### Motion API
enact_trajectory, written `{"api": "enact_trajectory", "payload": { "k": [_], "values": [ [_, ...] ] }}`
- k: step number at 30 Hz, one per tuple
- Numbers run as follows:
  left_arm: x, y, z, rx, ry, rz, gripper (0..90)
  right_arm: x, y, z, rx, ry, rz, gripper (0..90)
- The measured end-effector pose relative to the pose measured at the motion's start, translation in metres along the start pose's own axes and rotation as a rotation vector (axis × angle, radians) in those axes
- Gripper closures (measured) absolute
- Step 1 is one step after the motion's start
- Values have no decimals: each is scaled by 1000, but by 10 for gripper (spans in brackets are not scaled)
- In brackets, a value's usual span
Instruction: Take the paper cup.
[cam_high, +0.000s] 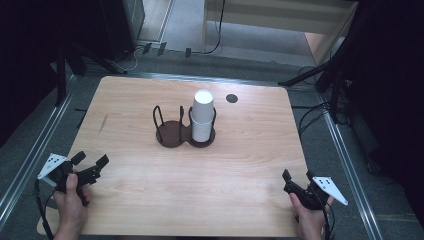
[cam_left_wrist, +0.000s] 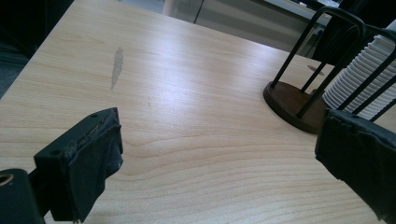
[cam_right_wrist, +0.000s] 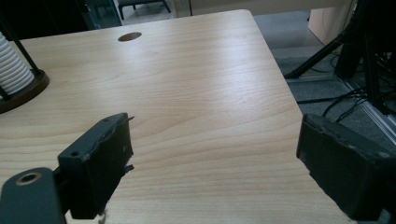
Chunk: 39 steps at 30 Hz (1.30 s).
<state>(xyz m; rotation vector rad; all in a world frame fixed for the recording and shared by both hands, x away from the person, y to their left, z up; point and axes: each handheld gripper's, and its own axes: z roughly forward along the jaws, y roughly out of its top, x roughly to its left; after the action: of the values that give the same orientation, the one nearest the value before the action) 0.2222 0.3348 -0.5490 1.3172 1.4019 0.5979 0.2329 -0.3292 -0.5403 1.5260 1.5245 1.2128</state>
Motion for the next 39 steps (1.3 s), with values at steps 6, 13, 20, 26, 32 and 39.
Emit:
{"api": "enact_trajectory", "payload": {
  "k": [6, 13, 20, 26, 32, 39],
  "values": [
    [0, 0, 1, 12, 1, 7, 11, 7, 3, 5, 20, -11, -17, 78],
    [-2, 0, 2, 26, -1, 20, 11, 38, 15, 19, 33, 50, -16, 81],
    [-3, 0, 3, 34, 1, 38, 11, 93, 30, 38, 36, 142, -83, 80],
    [-3, 0, 4, 30, -7, 35, 11, 137, 44, 57, 23, 197, -97, 75],
    [-3, 0, 4, 35, -7, 46, 11, 167, 56, 71, 19, 221, -94, 75],
    [-4, 0, 4, 37, -10, 52, 11, 197, 68, 83, 14, 245, -94, 79]
  ]
}}
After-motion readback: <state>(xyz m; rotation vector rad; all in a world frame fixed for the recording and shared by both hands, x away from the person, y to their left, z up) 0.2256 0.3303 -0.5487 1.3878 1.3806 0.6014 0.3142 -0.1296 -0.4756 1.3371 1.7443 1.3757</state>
